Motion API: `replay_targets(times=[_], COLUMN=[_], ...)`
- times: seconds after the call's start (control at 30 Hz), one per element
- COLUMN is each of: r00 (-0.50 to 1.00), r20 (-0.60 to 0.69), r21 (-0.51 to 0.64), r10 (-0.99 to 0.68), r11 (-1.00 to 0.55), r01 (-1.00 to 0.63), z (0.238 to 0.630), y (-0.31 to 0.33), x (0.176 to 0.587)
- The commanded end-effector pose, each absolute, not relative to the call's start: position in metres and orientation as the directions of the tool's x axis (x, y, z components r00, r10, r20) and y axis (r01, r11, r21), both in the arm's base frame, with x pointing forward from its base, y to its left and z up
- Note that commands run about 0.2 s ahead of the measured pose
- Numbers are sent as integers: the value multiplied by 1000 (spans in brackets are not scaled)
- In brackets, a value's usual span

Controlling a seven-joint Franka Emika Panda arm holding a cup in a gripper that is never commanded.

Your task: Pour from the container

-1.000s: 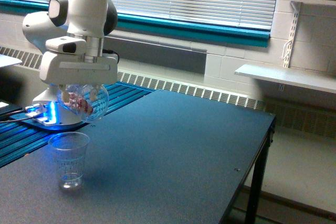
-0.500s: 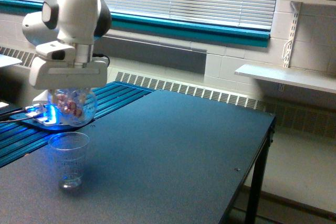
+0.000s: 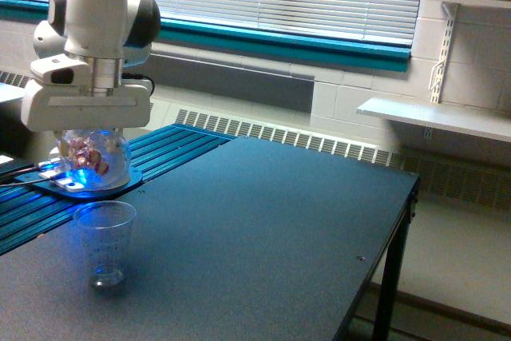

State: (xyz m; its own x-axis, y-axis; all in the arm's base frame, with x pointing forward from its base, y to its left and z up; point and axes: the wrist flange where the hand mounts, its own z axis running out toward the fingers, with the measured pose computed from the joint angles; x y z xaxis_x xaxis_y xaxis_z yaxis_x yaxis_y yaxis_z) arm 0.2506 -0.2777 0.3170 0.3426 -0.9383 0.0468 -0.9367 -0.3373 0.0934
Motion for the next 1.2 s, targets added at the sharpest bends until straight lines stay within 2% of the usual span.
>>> replay_targets(times=[0.03,0.43,0.9,1.2], r00=[337,329,331,327], r20=[15,-83,-65,-99], r21=[109,175,193,184], r10=[-941,-941,-941,-940], r11=[-333,-339,-337,-340], r01=[-937,-925,-922,-922], z=[312,273,271,270], y=[-288,-276,-279,-268], x=[249,232,244,251])
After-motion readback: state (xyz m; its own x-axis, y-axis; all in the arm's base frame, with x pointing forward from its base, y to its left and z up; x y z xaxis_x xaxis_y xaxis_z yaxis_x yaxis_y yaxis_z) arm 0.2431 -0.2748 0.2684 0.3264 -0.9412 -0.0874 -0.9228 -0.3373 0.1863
